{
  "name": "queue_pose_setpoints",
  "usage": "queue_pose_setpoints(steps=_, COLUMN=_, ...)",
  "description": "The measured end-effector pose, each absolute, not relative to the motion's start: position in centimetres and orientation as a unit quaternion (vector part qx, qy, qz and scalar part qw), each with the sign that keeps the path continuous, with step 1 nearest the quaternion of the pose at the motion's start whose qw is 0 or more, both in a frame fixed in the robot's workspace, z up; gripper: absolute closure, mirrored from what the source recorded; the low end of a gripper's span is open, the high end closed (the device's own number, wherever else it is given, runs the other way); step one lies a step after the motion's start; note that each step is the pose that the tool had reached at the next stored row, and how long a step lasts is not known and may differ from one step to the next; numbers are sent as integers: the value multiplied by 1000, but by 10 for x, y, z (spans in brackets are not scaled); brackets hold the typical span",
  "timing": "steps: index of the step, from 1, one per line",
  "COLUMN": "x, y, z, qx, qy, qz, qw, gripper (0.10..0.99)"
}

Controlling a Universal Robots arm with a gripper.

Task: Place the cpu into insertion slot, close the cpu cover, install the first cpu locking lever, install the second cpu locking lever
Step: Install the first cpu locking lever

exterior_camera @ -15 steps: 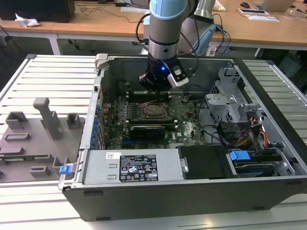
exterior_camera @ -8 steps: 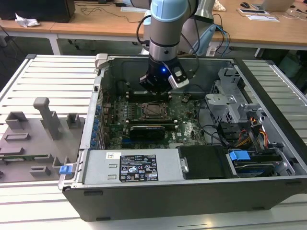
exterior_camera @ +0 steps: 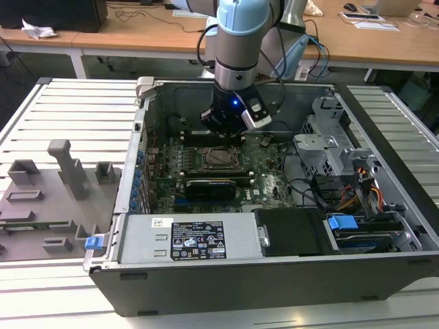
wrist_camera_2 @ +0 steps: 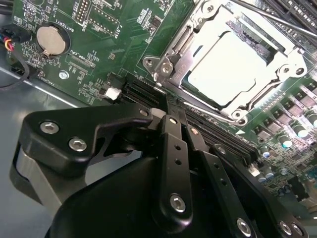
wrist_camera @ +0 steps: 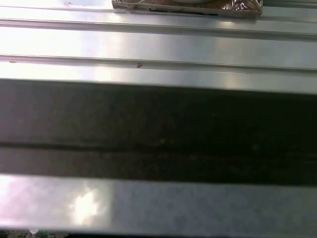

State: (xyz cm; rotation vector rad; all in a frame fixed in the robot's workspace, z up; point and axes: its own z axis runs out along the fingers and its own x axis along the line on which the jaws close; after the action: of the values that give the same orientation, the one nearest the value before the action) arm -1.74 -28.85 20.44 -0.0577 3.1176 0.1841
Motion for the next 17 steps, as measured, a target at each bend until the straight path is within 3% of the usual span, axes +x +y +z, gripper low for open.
queue_pose_setpoints(steps=17, x=-17, y=-289, z=204, qx=-19, qy=998, qz=54, qw=9, gripper=984)
